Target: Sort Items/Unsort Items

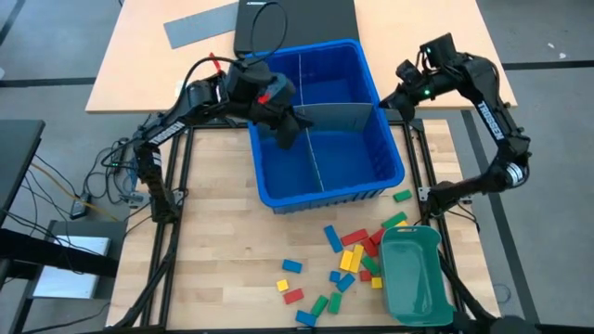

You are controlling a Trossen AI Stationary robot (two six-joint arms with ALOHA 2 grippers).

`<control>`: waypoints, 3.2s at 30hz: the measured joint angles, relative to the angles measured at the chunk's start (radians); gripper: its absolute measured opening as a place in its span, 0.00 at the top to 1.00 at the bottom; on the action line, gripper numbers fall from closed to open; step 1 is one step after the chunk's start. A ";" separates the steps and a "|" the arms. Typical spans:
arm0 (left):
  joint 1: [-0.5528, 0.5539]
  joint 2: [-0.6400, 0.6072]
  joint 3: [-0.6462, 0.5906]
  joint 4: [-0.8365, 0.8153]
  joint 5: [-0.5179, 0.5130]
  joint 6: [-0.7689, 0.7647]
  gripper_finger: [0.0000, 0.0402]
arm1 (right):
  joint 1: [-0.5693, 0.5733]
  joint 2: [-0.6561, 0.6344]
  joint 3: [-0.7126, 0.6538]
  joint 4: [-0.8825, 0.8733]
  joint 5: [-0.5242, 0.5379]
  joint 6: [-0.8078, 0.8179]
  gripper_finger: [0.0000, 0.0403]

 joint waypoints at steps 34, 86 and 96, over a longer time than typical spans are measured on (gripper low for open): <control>-0.173 -0.571 -1.130 0.626 0.025 -0.223 1.00 | 0.571 -0.288 -0.199 0.024 0.293 0.469 1.00; -0.522 -0.599 -1.164 0.380 -0.478 -0.598 1.00 | 0.951 0.021 -0.059 -0.104 0.978 0.773 1.00; -0.562 -0.447 -1.165 0.257 -0.419 -0.486 1.00 | 0.855 -0.082 -0.178 -0.296 1.033 0.935 1.00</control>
